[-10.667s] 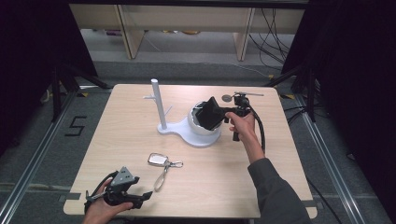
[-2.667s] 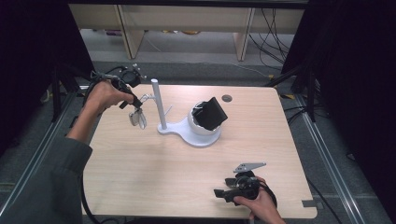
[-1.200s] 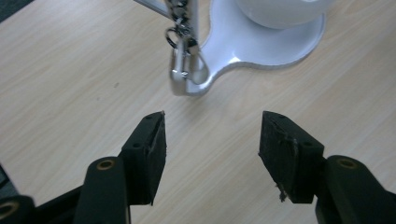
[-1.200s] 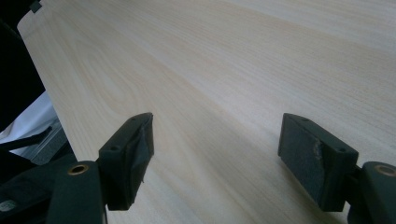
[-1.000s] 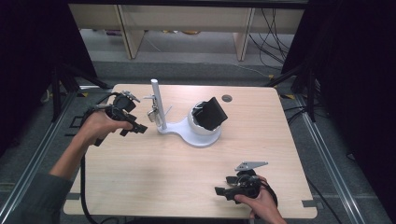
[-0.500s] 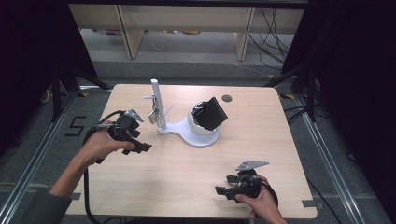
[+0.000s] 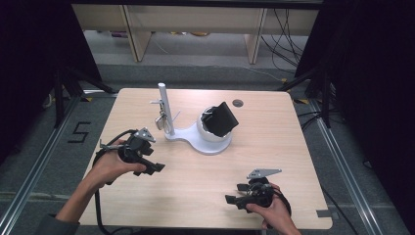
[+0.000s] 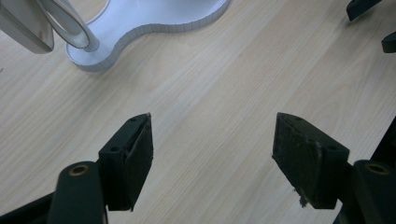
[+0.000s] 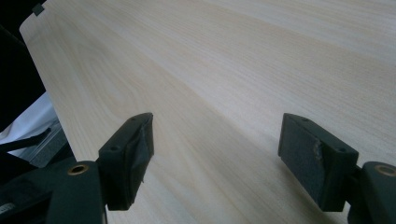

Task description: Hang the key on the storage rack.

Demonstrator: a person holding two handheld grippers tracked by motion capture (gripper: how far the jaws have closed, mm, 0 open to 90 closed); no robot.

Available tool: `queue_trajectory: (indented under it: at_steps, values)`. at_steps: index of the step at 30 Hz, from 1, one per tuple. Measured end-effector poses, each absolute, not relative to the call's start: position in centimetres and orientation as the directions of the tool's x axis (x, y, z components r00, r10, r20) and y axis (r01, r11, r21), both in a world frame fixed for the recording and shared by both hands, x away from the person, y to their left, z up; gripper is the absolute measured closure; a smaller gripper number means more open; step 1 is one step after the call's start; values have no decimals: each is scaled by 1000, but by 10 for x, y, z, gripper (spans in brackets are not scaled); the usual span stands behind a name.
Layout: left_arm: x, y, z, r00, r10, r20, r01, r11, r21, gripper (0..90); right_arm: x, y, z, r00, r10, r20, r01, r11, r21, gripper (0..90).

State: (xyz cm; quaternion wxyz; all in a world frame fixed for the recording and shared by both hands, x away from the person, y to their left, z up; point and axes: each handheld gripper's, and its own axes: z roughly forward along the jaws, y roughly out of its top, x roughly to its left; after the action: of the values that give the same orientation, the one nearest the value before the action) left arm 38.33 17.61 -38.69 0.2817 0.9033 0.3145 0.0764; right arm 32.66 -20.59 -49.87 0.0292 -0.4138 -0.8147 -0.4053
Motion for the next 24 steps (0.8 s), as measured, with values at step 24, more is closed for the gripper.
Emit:
queue_trajectory:
  at_steps: [24]
  values:
    - [363, 166, -413, 807, 589, -39, 492, -635, 595, 251, 327, -203, -499, -651, 651, 391, 704, 324, 632, 278]
